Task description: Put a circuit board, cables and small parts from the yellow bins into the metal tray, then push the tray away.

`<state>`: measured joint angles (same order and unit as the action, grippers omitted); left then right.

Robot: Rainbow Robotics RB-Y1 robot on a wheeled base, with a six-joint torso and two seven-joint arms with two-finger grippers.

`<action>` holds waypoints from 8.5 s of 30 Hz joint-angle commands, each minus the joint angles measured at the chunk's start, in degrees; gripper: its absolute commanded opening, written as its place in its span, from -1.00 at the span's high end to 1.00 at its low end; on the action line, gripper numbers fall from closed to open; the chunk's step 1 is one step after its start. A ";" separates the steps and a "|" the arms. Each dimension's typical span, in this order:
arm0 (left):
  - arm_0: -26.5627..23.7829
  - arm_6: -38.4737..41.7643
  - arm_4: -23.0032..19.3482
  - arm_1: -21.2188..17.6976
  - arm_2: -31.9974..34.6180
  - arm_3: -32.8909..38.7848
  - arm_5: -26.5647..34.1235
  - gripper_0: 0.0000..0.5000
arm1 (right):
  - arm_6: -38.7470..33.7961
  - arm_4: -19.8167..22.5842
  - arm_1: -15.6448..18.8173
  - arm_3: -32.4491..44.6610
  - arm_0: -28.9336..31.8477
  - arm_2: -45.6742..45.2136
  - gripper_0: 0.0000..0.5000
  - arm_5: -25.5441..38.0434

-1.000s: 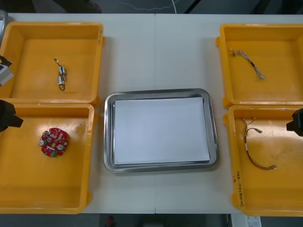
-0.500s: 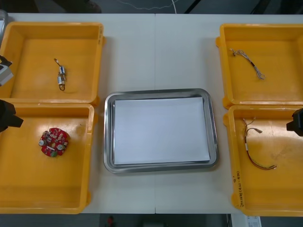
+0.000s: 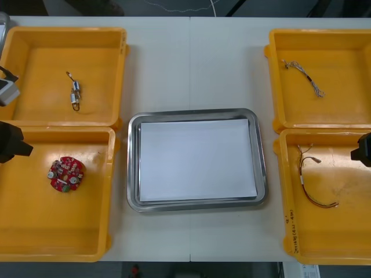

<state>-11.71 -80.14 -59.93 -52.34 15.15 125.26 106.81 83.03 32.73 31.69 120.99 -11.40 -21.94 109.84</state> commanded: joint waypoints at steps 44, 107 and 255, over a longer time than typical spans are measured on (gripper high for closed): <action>7.94 -0.54 16.34 0.66 -24.38 1.13 -23.14 -1.00 | -1.65 0.58 -3.65 6.98 7.00 7.53 -1.00 0.16; 9.78 1.13 21.79 0.66 -32.11 -3.97 -33.24 1.00 | -1.65 -7.86 -5.50 -3.13 13.77 20.45 -1.00 -24.59; -34.52 43.40 18.18 17.36 -67.09 -11.09 -18.92 -1.00 | 5.83 23.25 17.88 16.56 2.17 3.05 1.00 0.16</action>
<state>-44.14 -35.37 -40.91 -35.12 -54.77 111.32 85.54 87.56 56.14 47.24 135.83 -7.94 -19.47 109.79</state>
